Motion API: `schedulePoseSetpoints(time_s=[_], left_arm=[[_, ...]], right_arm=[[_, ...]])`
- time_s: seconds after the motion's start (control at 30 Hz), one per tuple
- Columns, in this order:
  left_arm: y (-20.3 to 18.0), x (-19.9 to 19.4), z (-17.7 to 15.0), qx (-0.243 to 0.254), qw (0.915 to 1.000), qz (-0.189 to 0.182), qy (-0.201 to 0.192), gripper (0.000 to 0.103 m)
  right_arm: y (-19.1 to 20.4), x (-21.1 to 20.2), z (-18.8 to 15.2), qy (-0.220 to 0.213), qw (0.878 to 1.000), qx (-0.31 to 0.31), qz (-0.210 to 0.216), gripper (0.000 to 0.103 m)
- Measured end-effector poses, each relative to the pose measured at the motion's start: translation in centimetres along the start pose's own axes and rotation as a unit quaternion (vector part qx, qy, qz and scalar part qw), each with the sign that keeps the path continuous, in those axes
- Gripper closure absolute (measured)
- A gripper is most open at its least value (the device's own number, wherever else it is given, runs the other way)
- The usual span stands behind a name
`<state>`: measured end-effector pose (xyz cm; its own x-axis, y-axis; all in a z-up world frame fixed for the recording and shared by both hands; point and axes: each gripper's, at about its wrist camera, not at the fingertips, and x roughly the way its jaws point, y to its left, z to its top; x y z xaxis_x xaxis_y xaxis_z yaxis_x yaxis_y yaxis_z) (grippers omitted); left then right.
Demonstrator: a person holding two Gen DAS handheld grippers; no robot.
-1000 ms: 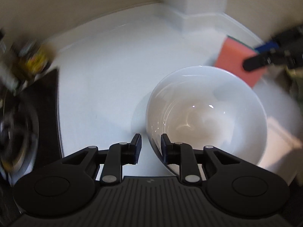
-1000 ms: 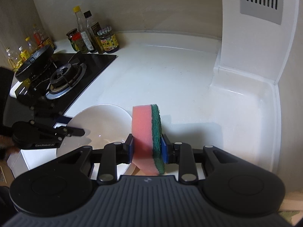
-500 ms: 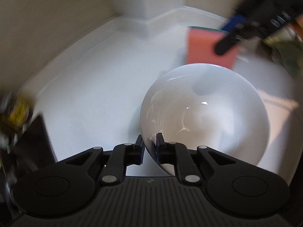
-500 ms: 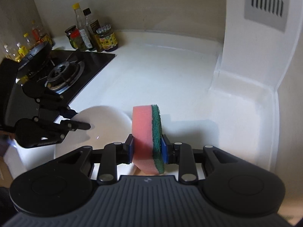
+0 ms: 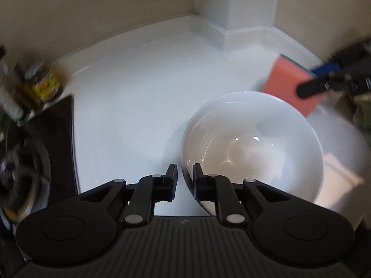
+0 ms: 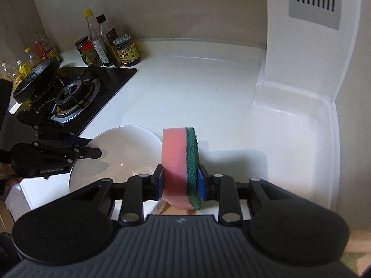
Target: Clean bowl
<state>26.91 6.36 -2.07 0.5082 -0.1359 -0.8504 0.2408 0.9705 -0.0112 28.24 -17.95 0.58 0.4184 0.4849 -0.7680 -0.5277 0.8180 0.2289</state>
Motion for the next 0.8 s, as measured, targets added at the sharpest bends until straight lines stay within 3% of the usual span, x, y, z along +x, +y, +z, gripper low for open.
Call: schedulePoseSetpoints(time_s=[0.03, 0.2, 0.27, 0.47, 0.6, 0.8], left_arm=[[0.3, 0.3, 0.0, -0.004, 1.0, -0.006, 0.002, 0.096], [-0.5, 1.1, 1.3, 0.087, 0.9962, 0.007, 0.004, 0.094], [-1.3, 1.5, 1.8, 0.139, 0.9903, 0.006, 0.001, 0.093], [-2.2, 2.9, 2.8, 0.211, 0.9774, -0.006, -0.01, 0.09], [-2.3, 3.1, 2.7, 0.208, 0.978, -0.002, -0.017, 0.089], [-1.9, 2.3, 1.8, 0.112, 0.9932, 0.025, -0.015, 0.087]], right_arm=[[0.2, -0.1, -0.2, 0.002, 1.0, 0.0, 0.001, 0.078], [0.2, 0.0, 0.0, 0.007, 1.0, -0.005, 0.004, 0.078], [0.1, 0.2, 0.4, 0.002, 1.0, -0.009, 0.0, 0.078], [-0.1, 1.4, 1.7, -0.003, 1.0, -0.027, -0.008, 0.078], [-0.2, 1.6, 2.0, -0.002, 0.999, -0.034, -0.009, 0.078], [-0.5, 1.2, 1.4, -0.01, 1.0, -0.024, -0.006, 0.078]])
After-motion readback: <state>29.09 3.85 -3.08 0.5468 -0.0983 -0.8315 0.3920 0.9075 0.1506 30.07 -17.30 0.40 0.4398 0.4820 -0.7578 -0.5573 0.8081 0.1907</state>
